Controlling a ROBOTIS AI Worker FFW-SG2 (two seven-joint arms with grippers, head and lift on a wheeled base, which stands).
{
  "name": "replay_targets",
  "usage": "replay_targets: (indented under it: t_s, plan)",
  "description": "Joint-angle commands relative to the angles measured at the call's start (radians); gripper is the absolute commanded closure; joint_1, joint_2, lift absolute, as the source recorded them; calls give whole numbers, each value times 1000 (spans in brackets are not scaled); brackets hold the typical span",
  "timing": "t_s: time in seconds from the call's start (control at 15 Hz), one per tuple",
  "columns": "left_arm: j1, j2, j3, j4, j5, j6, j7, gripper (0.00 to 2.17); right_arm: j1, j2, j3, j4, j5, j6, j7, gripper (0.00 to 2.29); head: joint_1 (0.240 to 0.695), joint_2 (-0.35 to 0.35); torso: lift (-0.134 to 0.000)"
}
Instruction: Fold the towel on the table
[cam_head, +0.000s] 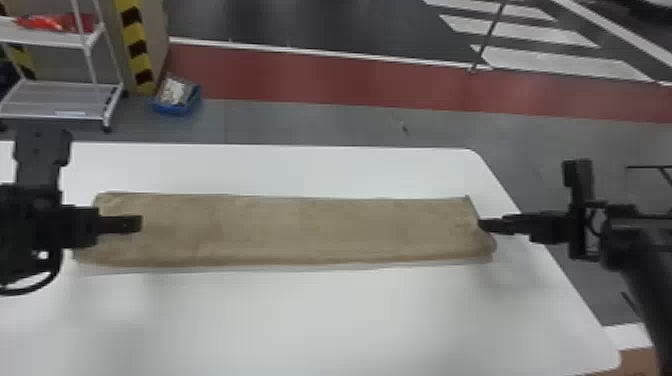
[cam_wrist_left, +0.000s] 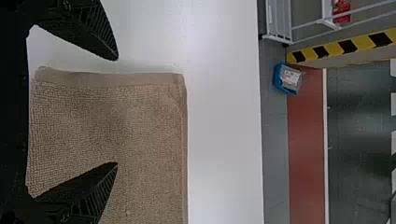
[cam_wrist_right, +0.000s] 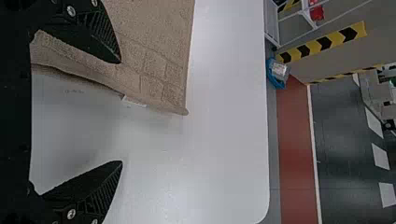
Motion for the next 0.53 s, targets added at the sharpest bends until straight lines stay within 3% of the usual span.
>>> replay_targets:
  t_s: [0.0, 0.47]
  plan:
    - [0, 0, 0, 0, 0, 0, 0, 87, -3, -2, 1, 14, 0, -15, 0, 124, 695, -221, -128]
    - [1, -1, 0, 0, 0, 0, 0, 87, -5, -6, 1, 19, 0, -18, 0, 124, 695, -224, -128]
